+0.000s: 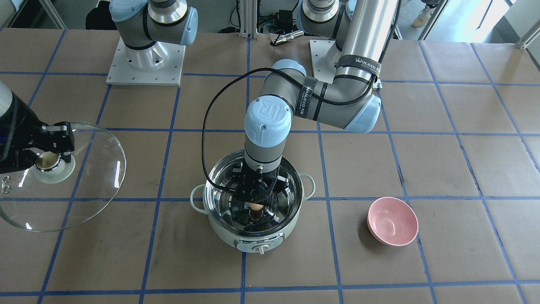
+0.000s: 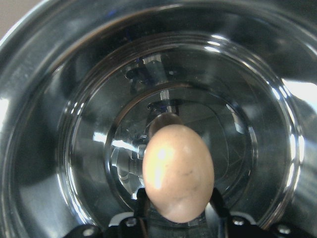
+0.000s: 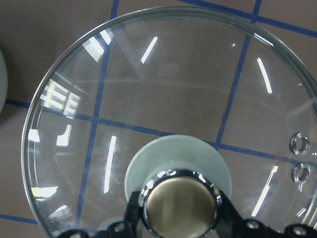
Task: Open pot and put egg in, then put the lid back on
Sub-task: 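Carry the egg over the open pot and lower it inside with the left gripper, then release the egg and withdraw the left gripper while the right brings the lid back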
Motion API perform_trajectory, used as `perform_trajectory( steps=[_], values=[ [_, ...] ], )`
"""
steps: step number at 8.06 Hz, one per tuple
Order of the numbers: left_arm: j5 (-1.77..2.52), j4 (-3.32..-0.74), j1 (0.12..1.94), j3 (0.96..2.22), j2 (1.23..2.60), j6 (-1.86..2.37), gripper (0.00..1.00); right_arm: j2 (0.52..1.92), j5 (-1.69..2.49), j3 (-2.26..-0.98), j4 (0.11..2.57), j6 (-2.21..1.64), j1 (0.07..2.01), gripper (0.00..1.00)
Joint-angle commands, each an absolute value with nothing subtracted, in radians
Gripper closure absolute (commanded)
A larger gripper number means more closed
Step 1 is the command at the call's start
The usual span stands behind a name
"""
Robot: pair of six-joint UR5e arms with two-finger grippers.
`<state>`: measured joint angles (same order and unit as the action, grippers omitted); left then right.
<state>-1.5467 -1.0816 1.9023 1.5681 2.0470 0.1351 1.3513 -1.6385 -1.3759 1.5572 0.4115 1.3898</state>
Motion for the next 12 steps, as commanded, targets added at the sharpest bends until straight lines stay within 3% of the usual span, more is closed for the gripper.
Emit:
perform_trajectory(
  steps=[1, 2, 4, 7, 8, 10, 11, 12],
  values=[
    [-1.452, -1.083, 1.904, 1.577, 2.048, 0.137, 0.59, 1.351, -1.646, -1.376, 1.557, 0.411, 1.390, 1.00],
    [-1.450, -1.092, 1.904, 1.577, 2.048, 0.135, 0.48, 1.353, -1.643, -1.376, 1.555, 0.410, 1.390, 1.00],
    [-1.462, -1.094, 1.904, 1.577, 2.046, 0.129, 0.41, 1.355, -1.641, -1.376, 1.555, 0.410, 1.390, 1.00],
    [-1.500, -1.097, 1.904, 1.554, 1.988, 0.120, 0.21, 1.358, -1.632, -1.376, 1.554, 0.403, 1.391, 1.00],
    [-1.529, -1.121, 1.899, 1.551, 1.932, 0.120, 0.14, 1.358, -1.632, -1.376, 1.554, 0.402, 1.394, 1.00],
    [-1.649, -1.239, 1.858, 1.549, 1.791, 0.132, 0.12, 1.362, -1.641, -1.376, 1.554, 0.353, 1.454, 1.00],
    [-1.651, -1.311, 1.806, 1.548, 1.717, 0.135, 0.00, 1.359, -1.644, -1.367, 1.555, 0.274, 1.527, 1.00],
    [-1.651, -1.394, 1.754, 1.548, 1.644, 0.135, 0.00, 1.355, -1.631, -1.365, 1.558, 0.223, 1.578, 1.00]
  ],
)
